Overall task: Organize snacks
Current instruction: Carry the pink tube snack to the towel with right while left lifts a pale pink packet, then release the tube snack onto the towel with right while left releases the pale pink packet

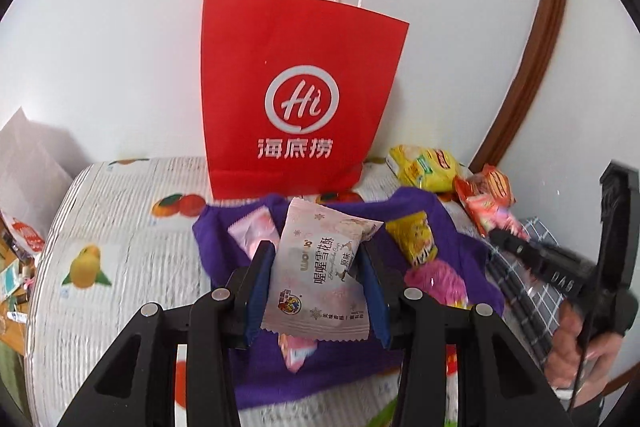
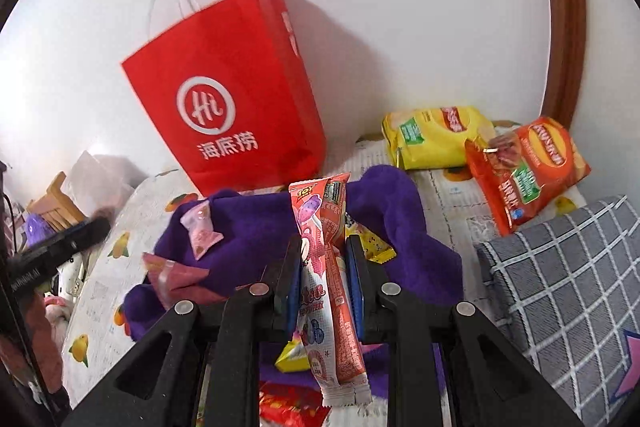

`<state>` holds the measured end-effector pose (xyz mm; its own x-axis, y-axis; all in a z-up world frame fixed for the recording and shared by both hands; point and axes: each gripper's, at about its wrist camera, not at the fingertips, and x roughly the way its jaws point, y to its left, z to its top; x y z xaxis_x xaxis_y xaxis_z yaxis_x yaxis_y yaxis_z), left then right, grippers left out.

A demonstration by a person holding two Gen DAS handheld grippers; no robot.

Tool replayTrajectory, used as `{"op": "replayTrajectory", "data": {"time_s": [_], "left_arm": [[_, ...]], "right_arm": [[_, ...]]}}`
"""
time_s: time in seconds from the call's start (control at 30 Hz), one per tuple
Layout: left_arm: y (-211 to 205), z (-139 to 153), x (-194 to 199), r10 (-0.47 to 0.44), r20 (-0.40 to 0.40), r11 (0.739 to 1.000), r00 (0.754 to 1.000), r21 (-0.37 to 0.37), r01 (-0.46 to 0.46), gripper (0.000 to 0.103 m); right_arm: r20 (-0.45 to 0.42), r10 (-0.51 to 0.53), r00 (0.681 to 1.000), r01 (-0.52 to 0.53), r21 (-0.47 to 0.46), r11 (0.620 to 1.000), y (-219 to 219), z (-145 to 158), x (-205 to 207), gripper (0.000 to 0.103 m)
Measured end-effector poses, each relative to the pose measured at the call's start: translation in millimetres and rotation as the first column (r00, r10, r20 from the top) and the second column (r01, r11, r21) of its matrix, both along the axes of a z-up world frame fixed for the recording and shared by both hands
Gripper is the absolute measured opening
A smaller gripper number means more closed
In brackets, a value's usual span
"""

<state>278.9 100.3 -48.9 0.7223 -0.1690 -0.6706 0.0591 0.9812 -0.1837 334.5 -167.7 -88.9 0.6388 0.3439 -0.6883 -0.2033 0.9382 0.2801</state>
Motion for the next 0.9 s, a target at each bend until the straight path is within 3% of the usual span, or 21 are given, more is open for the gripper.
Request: {"op": "replayTrajectory", "data": {"time_s": [0.17,0.43,0.63,0.8,0.9], "left_arm": [[-3,-3,25,0.01,-0.002,1.0,1.0,0.004,-0.01,0.041],[7,-27,48,0.032,-0.065,0.999,0.997,-0.016,-0.033,0.041],[12,-39,58,0.041,-0.099,0.997,0.994,-0.066,-0.048,0.041],[11,-50,64,0.047,-0.131,0.996,0.99,-0.067,-0.057,0.041],[12,-55,66,0.05,-0.148,0.996,0.988,-0.07,-0.061,0.041]], "right_arm": [[-0.076,-0.014,0.997,0.017,0.041,0.999,-9,-38,16,0.021],[-0.12,-0.007,0.993,0.015,0.069,0.998,-13,-59,23,0.021],[-0.124,0.015,0.992,-0.006,0.074,0.997,-11,-59,21,0.025],[-0.086,0.015,0.996,-0.008,0.078,0.997,-14,-51,16,0.042],[-0.066,0.015,0.998,-0.009,0.101,0.995,-17,-45,12,0.043]]}}
